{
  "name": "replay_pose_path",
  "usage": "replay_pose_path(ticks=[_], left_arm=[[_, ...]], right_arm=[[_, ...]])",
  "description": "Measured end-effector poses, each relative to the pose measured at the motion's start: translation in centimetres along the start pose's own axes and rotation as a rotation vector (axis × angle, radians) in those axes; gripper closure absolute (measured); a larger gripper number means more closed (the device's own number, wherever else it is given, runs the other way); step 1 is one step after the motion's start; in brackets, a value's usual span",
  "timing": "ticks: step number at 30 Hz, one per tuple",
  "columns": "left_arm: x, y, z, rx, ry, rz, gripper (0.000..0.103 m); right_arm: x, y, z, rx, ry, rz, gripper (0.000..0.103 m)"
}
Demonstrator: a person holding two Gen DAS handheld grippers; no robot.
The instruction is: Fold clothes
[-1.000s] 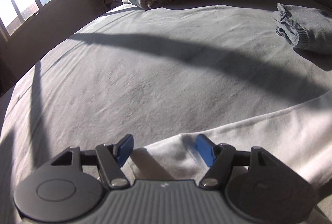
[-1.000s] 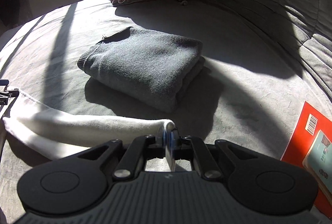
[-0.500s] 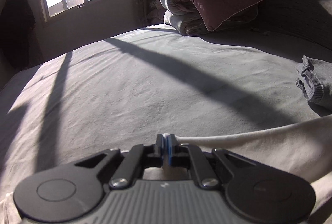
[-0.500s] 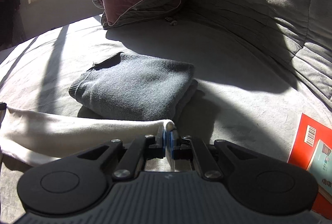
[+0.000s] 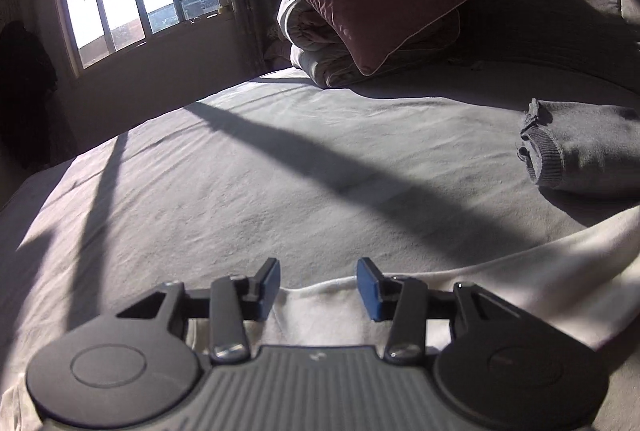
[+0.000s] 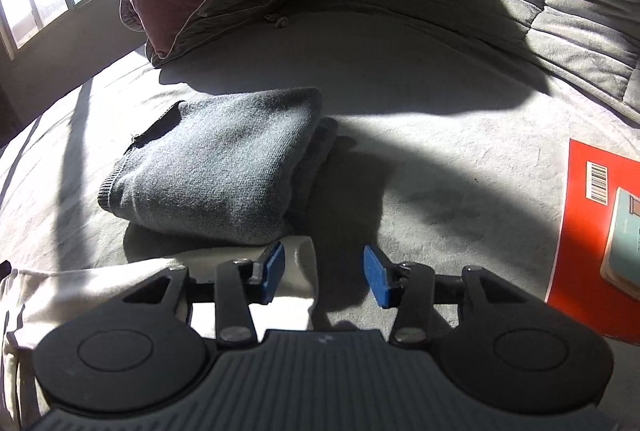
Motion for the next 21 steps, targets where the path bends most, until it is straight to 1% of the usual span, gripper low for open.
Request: replay_pose_path(ticks=[2,3,5,7,8,9,10,11,12,13,15,16,17,18,19,20,21], left_arm=[[1.3,-1.9,0.4,0.014,0.001,0.122,0.064],[1.9,-3.0,0.7,0.009,-0.004,0.187,0.065],[3.0,-5.2,1.2,-0.003,-0.015,0.313,0.065],[3.6,-7.3,1.7,-0.06,-0.025,0.385,0.064],[3.8,-8.6,2.1,-0.101,-0.029,0.415,0.061],[3.8,-9.5,2.3,-0.127,-0.029,0.425,0.058],[3.8,-10.3,2.6,-0.153,-0.029,0.435,0.052],[3.9,-11.0,2.8,-0.179,-0.028,0.444,0.05],[3.8,-11.6,2.9,-0.199,-0.027,0.45,0.05],[3.8,-12.1,3.1,-0.218,-0.023,0.458,0.05],[3.5,-13.0,3.5,-0.262,-0.004,0.454,0.05],[3.4,-13.3,3.7,-0.292,0.004,0.442,0.054],[3.5,-13.7,3.8,-0.31,0.011,0.442,0.078],[3.5,-14.0,3.7,-0.312,0.024,0.439,0.093],[3.5,-14.2,3.6,-0.314,0.037,0.436,0.096],[3.5,-14.3,3.5,-0.315,0.051,0.438,0.096],[3.3,-14.1,3.4,-0.309,0.071,0.464,0.097]], right_arm=[[0.4,-0.7,0.4,-0.094,0.054,-0.05,0.055],[0.4,-1.0,0.9,-0.151,0.091,-0.078,0.055],[0.5,-1.3,1.5,-0.229,0.129,-0.126,0.055],[0.4,-1.6,2.0,-0.29,0.151,-0.163,0.055],[0.3,-1.8,2.2,-0.316,0.148,-0.173,0.055],[0.0,-1.9,2.2,-0.343,0.141,-0.186,0.055],[-0.2,-2.0,2.2,-0.369,0.133,-0.2,0.055],[-0.4,-2.1,2.3,-0.382,0.134,-0.216,0.065],[-0.6,-2.1,2.5,-0.389,0.141,-0.232,0.086],[-0.8,-2.1,2.6,-0.397,0.148,-0.239,0.09],[-0.5,-2.6,2.5,-0.412,0.139,-0.241,0.094],[-0.2,-2.9,2.3,-0.413,0.124,-0.236,0.099],[0.1,-3.0,2.1,-0.403,0.112,-0.222,0.1],[0.5,-3.2,1.9,-0.39,0.103,-0.204,0.1],[0.4,-3.4,1.9,-0.375,0.104,-0.165,0.102],[0.2,-3.6,2.0,-0.36,0.11,-0.115,0.102],[-0.1,-3.9,2.1,-0.366,0.115,-0.101,0.102]])
Point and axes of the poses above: each gripper's, at about its wrist camera, not at the fingertips, and x roughly against the way its jaws point, y to its left, z to its underside, the point moved 5 cm from there along -x, roughly the way its jaws point, and after that the axes turned 3 degrees about y, right-handed, at the moved point
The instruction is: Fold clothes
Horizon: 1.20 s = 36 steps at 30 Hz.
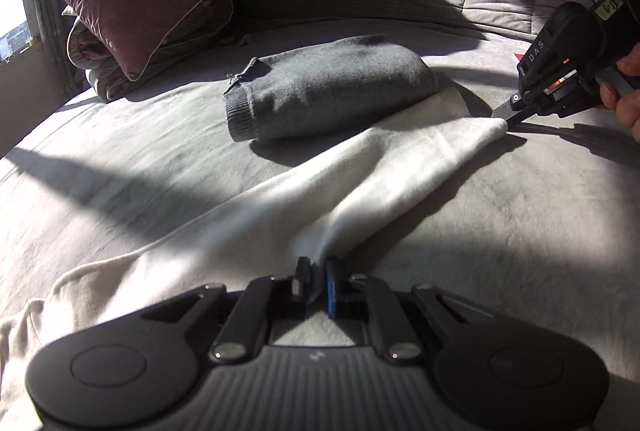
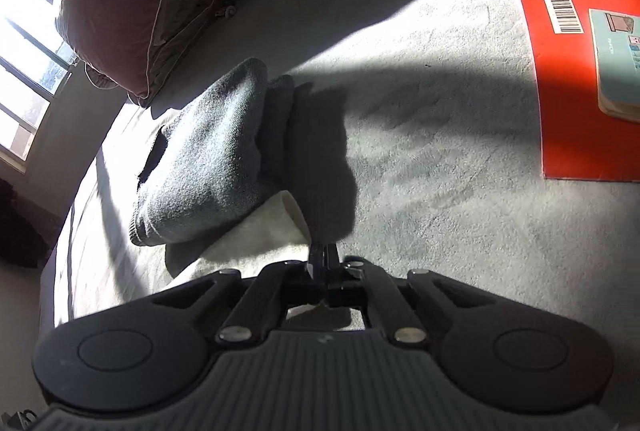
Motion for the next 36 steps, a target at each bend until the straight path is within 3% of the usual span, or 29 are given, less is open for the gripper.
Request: replay_pose_path(ticks=[2,3,4,5,7,9,11,14,17,18,25,28,33,36], left_arm=[[0.0,0.6,-0.2,0.02,0.026,0.059,0.094],[0.1,1.2,-0.5,0.056,0.039,0.101,0.09],[0.3,1.9,-0.8,0.1,0.045,0.147,0.073],[0.7,2.7,-1.2,0.178,0.021,0.199,0.067],[1.4,3.6,-1.7,0.274,-0.054,0.2,0.06],[0.9,3.5,-2.1,0.305,-0.064,0.194,0.06],[-0.2,2.6,-2.4,0.289,-0.043,0.187,0.06],[-1.6,0.9,-2.6,0.247,-0.01,0.176,0.061],[-1.5,-0.1,-3.1,0.234,-0.036,0.18,0.061],[-1.4,-0.1,-3.4,0.241,-0.049,0.18,0.061],[-3.2,-0.1,-3.2,0.251,-0.017,0.138,0.06],[-2.6,-0.1,-3.2,0.309,-0.012,0.199,0.059],[-1.2,0.1,-3.0,0.404,-0.011,0.286,0.057],[0.5,1.3,-2.6,0.51,-0.023,0.335,0.044]], right_arm=[[0.1,-0.6,-0.1,-0.049,0.008,-0.017,0.102],[0.3,-0.7,-0.2,-0.068,0.007,-0.023,0.095],[0.6,-0.8,-0.2,-0.079,0.002,-0.029,0.089],[0.9,-0.9,-0.1,-0.09,-0.001,-0.038,0.089],[1.7,-1.0,0.1,-0.119,-0.002,-0.068,0.085],[2.1,-0.9,0.6,-0.163,0.004,-0.124,0.055],[1.8,-0.3,1.1,-0.185,0.018,-0.176,0.051],[0.5,0.9,1.9,-0.148,0.034,-0.177,0.051],[-0.2,1.7,2.4,-0.078,0.028,-0.133,0.088],[-0.3,1.9,2.4,-0.054,0.026,-0.114,0.093],[-0.7,1.1,2.1,-0.078,0.064,-0.086,0.095],[-0.3,1.1,2.0,-0.119,0.05,-0.117,0.084],[1.4,2.8,1.4,-0.069,-0.025,-0.145,0.092],[2.7,4.9,1.3,-0.019,-0.069,-0.186,0.092]])
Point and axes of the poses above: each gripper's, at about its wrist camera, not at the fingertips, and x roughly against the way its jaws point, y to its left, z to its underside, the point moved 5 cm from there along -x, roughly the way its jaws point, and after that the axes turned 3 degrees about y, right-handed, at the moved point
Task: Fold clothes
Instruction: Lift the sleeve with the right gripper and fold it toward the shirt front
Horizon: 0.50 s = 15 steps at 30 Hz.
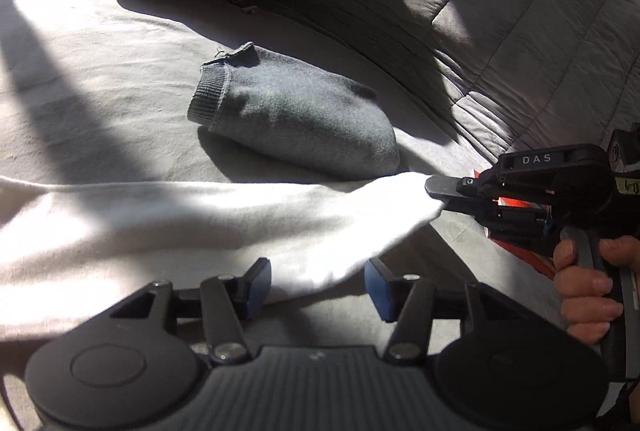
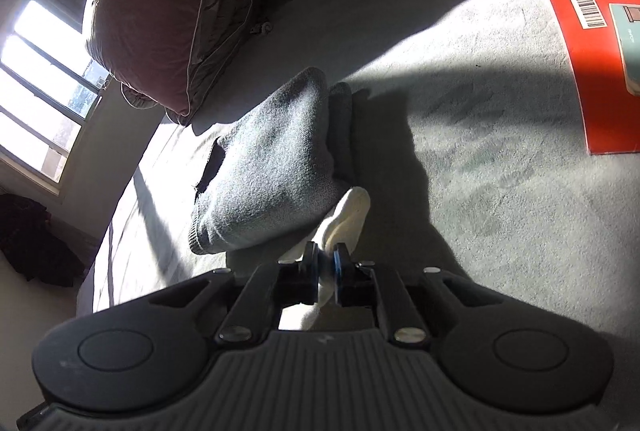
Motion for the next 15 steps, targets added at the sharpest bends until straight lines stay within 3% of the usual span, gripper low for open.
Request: replay_pose_path(ticks=[6,15], left_arm=[[5.6,1.5,-0.3,0.108,-0.035,0.014,0.027],[16.7,2.0,1.5,0.134,-0.133,-0.041,0.01]], right_arm=[[1.2,4.9,0.3,0.07,-0.058,-0.153,0.092],[1.8,12.3,2.4,0.204,-0.068,-0.314,0.093]])
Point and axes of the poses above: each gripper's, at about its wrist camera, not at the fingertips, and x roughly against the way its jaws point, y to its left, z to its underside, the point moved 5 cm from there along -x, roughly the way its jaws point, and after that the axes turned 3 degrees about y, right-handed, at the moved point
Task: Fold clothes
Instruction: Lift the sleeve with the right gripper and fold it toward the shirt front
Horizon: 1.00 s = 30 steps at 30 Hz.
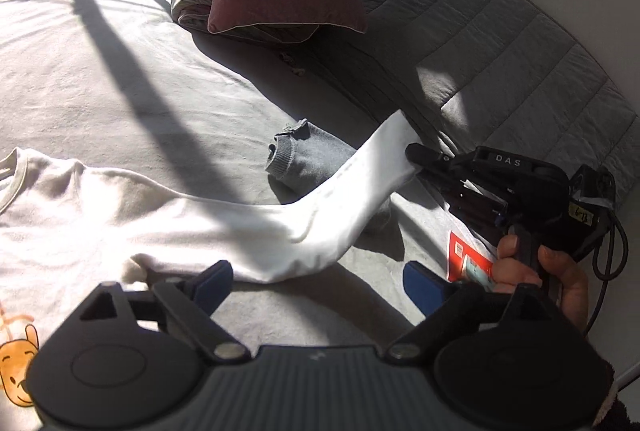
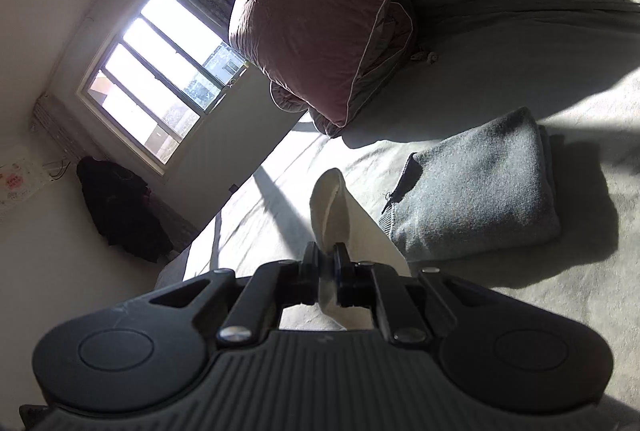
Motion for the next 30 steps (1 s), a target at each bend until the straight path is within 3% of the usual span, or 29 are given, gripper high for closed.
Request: replay_pose_path(ticks=[8,15,22,30], left_arm=[[8.5,4.0,1.5,0.064,-0.082,-0.086,0.006],[12.9,10.1,4.6,0.174,-0.128,-0.174,0.005],[14.0,15.7,6.0,0.339,-0.238,-0.134,0.005],[13.9,18.9,6.6,0.504,-0.238,-0.016,0.005]], right_arm=[[-2.0,5.8,2.7,0.09,0.058,-0.094,0.093],[-3.5,10.3,6.6,0.148,0.139,-0.171,0.093],[-6.3,14.2,12.2,0.216,0.262,-0.218,0.093],[-9.7,15.6,20.0,0.219,0.476,-0.293,0.093]])
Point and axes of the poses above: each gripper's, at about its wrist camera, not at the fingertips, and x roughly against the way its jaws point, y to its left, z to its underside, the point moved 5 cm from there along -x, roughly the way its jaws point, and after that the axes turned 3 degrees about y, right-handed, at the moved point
